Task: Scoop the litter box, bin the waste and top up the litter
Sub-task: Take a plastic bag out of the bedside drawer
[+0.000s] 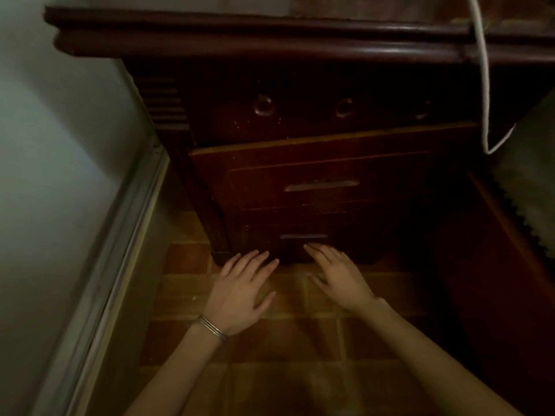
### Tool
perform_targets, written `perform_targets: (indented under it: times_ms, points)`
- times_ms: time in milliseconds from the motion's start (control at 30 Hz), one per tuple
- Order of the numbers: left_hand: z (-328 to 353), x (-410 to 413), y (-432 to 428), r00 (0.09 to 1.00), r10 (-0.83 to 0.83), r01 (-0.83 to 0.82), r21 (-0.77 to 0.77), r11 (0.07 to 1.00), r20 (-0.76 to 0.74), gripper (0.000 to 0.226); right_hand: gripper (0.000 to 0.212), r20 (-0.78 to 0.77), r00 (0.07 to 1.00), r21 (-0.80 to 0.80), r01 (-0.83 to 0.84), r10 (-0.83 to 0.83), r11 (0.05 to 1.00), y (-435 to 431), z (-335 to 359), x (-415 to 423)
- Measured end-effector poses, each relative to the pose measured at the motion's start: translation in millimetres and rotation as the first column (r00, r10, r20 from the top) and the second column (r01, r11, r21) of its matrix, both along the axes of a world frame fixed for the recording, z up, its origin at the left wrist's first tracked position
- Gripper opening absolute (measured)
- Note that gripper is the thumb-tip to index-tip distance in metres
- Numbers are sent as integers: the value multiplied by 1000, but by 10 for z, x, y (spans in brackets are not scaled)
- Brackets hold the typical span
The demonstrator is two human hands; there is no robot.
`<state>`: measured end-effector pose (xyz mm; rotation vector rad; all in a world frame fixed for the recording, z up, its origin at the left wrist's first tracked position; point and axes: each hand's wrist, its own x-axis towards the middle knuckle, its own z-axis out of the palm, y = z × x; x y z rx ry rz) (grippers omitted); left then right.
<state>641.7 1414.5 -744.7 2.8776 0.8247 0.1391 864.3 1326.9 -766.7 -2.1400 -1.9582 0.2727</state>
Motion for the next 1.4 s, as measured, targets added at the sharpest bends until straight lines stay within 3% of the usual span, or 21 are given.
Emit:
perform_targets:
  times_ms: [67,100,133,200,267,333,400,467,633,800,1233,1300,1333,1400]
  points:
    - [2,7,-3,1000,-5,5,13,1000,-2,57,58,-313,934,-78,153,-170,985,53,-15,-17]
    - [-11,17,2,1000,-5,5,20,1000,-7,57,57,-480,837,-122,233,-263,965,104,-42,-22]
    - [-33,27,8,1000,-4,5,25,1000,-10,57,55,-631,695,-171,309,-345,935,158,-60,-30]
    - [-75,39,6,1000,-1,1,29,1000,-13,57,45,-846,321,-281,411,-426,867,255,-78,-45]
    - [-77,30,-19,1000,1,-1,14,1000,-5,57,32,-921,-42,-363,458,-388,812,313,-78,-37]
    - [-38,2,-51,1000,1,-1,1,1000,10,57,21,-904,-323,-408,451,-281,794,340,-29,-25]
    - [-4,-33,-69,1000,1,-1,6,1000,25,56,13,-841,-501,-438,414,-203,798,359,26,-20]
    - [8,-69,-78,1000,0,0,16,1000,31,56,16,-780,-606,-458,385,-155,801,381,62,-27]
    - [41,-134,-140,999,7,-8,38,999,48,57,26,-755,-644,-457,386,-120,801,293,79,-116]
    - [130,-245,-337,999,-12,10,63,998,38,57,23,-762,-618,-484,345,-194,804,-148,76,-303]
    - [245,-460,-887,996,-50,46,47,998,76,57,17,-721,-663,-505,301,-203,809,-979,2,-595]
    - [248,-449,-896,996,-37,33,44,998,84,56,21,-753,-597,-514,274,-275,813,-989,21,-559]
    - [258,-441,-889,995,-36,32,46,998,93,55,24,-792,-498,-518,242,-353,820,-1007,70,-538]
    - [291,-421,-850,992,-39,31,67,997,118,53,29,-853,-192,-512,121,-486,851,-1076,248,-489]
